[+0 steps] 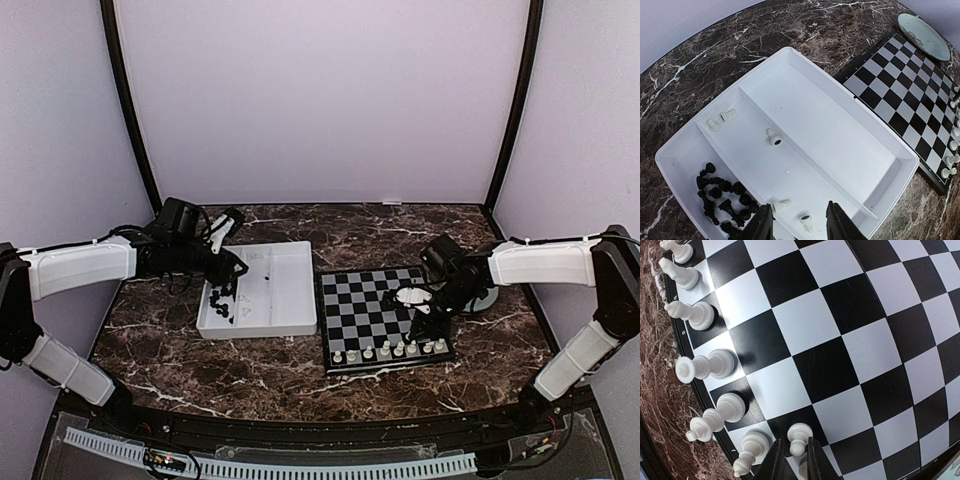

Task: Set up the chess pieces on the board
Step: Place the pawn at f2, then pick up the pawn from the storage box.

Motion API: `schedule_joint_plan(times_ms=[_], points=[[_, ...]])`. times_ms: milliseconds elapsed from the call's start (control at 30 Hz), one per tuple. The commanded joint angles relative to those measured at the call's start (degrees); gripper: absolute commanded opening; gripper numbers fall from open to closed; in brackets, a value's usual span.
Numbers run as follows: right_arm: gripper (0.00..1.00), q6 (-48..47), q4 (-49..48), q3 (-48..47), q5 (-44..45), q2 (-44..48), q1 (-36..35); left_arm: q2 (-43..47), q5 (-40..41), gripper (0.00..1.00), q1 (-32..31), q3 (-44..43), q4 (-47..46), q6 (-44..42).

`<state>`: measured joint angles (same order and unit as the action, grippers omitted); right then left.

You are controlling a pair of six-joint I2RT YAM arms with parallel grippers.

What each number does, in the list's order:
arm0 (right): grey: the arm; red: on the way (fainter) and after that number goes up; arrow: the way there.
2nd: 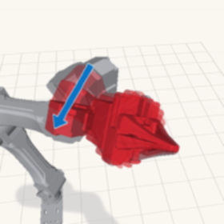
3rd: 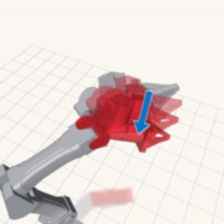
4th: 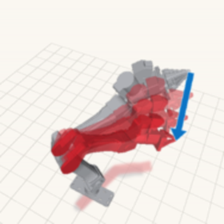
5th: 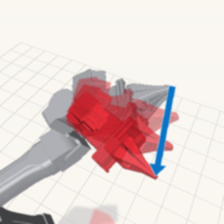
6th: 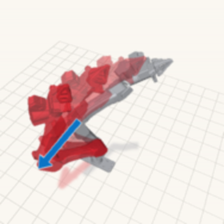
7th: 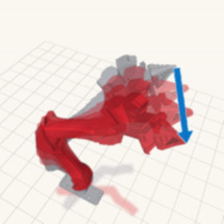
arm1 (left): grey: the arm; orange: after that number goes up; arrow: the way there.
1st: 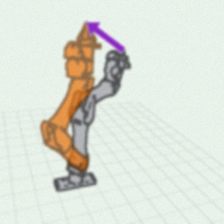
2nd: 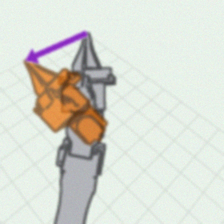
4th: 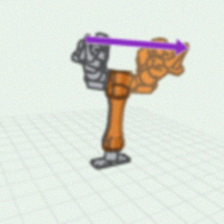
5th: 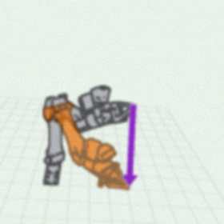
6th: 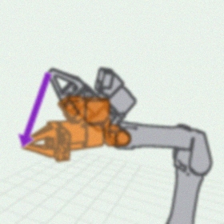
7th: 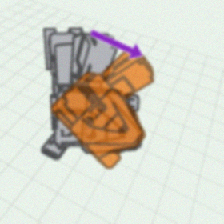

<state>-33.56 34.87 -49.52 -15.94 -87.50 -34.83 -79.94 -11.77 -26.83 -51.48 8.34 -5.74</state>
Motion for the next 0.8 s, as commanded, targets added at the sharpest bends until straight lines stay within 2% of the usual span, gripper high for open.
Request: schedule_joint_plan(times_ms=[0,267,433,600,767], points=[[0.2,-0.13,1.77,-2.24,-0.07,0.93,-0.06,-0.03,-0.98,0.38,0.29,0.19,-0.25,0.17],[0.22,0.44,4.38,-7.89,-0.52,2.0,0.3,-1.42,1.17,0.38,0.29,-0.86,-0.09,2.56],[0.23,1.59,4.5,-11.56,-2.26,1.57,1.48,-4.3,6.82,0.37,0.29,-4.12,2.63,9.75],[0.24,4.96,1.32,-11.45,-6.0,2.28,4.54,-8.58,10.82,0.35,0.3,-7.1,2.52,16.9],[0.25,8.77,-2.76,-8.58,-9.26,4.14,6.88,-14.59,9.13,0.31,0.31,-12.25,2.91,17.66]])
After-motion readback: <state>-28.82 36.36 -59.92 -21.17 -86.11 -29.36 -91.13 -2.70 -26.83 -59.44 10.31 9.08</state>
